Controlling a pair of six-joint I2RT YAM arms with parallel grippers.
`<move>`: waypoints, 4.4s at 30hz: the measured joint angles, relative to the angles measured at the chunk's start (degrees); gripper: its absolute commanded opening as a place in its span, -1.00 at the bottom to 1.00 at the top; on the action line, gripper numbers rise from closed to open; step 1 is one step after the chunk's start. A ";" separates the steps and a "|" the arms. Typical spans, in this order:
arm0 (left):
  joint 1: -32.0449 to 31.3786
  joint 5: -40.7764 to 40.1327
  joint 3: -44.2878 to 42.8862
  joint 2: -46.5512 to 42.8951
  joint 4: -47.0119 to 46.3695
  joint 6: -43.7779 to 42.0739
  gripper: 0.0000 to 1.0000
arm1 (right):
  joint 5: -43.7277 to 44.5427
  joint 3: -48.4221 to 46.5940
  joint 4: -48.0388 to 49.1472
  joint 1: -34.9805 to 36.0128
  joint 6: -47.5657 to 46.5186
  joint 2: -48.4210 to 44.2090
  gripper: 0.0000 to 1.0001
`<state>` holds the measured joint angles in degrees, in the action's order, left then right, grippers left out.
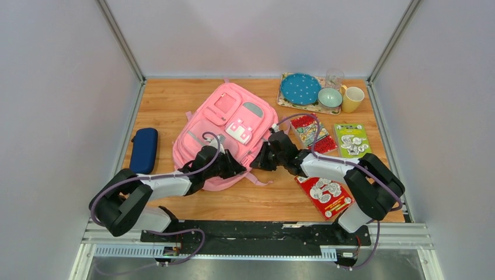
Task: Pack the student bag
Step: Unzip the student bag at the center of the board.
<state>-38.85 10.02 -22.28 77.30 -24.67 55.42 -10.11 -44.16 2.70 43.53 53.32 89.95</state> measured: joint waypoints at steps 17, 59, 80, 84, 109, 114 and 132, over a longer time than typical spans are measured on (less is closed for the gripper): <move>0.81 10.14 0.28 0.28 -5.46 -12.96 -1.00 | -3.10 0.00 0.22 -1.38 0.48 1.01 -1.00; 1.77 8.90 -16.31 -8.96 42.05 -50.14 -1.00 | -17.38 -15.72 -10.40 -15.37 -6.91 7.56 0.64; 0.52 15.39 -18.73 -9.46 41.57 -48.11 -1.00 | -18.69 -2.93 4.09 -5.86 11.80 0.96 -0.04; 0.50 15.34 -18.73 -10.08 41.55 -48.09 -1.00 | -17.88 -3.15 4.46 -4.55 12.98 2.69 -0.04; 0.26 8.61 -18.23 -19.61 44.06 -52.19 -1.00 | -17.70 -14.32 -6.75 -10.08 7.48 6.43 -1.00; -0.07 2.40 -16.74 -23.26 48.04 -53.51 -1.00 | -18.80 -17.14 -10.27 -14.71 3.37 6.45 -1.00; -0.42 6.58 -14.10 -20.76 46.95 -49.27 -1.00 | -17.20 -8.39 -13.73 -15.41 0.37 -7.54 0.33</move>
<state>-39.27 16.60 -36.38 56.53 22.28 6.15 -27.31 -52.56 -11.03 28.12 53.69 82.41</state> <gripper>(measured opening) 0.010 0.663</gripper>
